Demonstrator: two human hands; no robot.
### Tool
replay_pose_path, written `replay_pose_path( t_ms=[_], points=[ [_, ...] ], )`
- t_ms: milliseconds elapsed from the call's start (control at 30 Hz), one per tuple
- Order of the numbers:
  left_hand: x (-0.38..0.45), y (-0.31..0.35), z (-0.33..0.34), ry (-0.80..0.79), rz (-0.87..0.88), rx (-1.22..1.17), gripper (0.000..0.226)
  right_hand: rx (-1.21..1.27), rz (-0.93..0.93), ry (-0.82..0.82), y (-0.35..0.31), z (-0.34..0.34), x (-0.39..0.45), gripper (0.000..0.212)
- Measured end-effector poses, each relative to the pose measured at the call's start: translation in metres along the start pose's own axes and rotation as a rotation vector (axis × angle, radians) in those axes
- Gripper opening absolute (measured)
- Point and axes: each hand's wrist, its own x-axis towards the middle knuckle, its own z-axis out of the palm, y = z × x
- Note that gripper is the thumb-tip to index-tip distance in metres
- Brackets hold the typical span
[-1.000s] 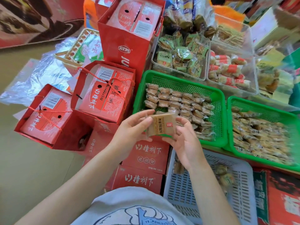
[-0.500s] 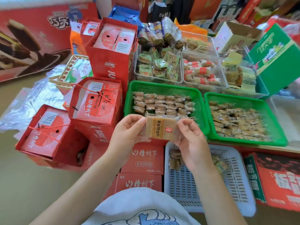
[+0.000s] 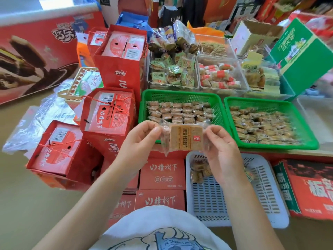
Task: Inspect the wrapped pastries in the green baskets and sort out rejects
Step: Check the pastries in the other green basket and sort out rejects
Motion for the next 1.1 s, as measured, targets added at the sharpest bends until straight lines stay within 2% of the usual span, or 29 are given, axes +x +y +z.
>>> replay_pose_path(
  t_ms=[233, 367, 500, 600, 667, 733, 933, 1100],
  points=[
    [-0.006, -0.002, -0.005, -0.043, -0.096, -0.18, 0.025, -0.048, 0.052, -0.026, 0.005, 0.004, -0.003, 0.013],
    [-0.004, -0.007, -0.002, -0.059, -0.174, -0.318, 0.044, -0.045, 0.029, 0.002, 0.008, 0.009, -0.002, 0.011],
    [-0.001, -0.011, 0.001, -0.035, -0.311, -0.43, 0.027, -0.164, -0.045, 0.03, 0.008, 0.015, 0.002, 0.013],
    [0.002, -0.014, 0.001, -0.073, -0.379, -0.358, 0.022, -0.198, -0.093, 0.074, 0.008, 0.018, 0.004, 0.013],
    [0.004, -0.017, 0.002, -0.154, -0.39, -0.279, 0.027, -0.161, -0.085, 0.102, 0.008, 0.018, 0.007, 0.013],
    [0.006, -0.023, 0.004, -0.2, -0.395, -0.301, 0.031, -0.087, -0.05, 0.098, 0.009, 0.018, 0.011, 0.014],
    [0.019, -0.033, 0.002, -0.243, -0.407, -0.578, 0.011, 0.288, 0.148, 0.106, 0.017, 0.013, 0.033, 0.018],
    [0.034, -0.04, 0.0, -0.206, -0.476, -0.811, 0.029, 0.401, 0.268, 0.145, 0.028, 0.014, 0.05, 0.011]
  ],
)
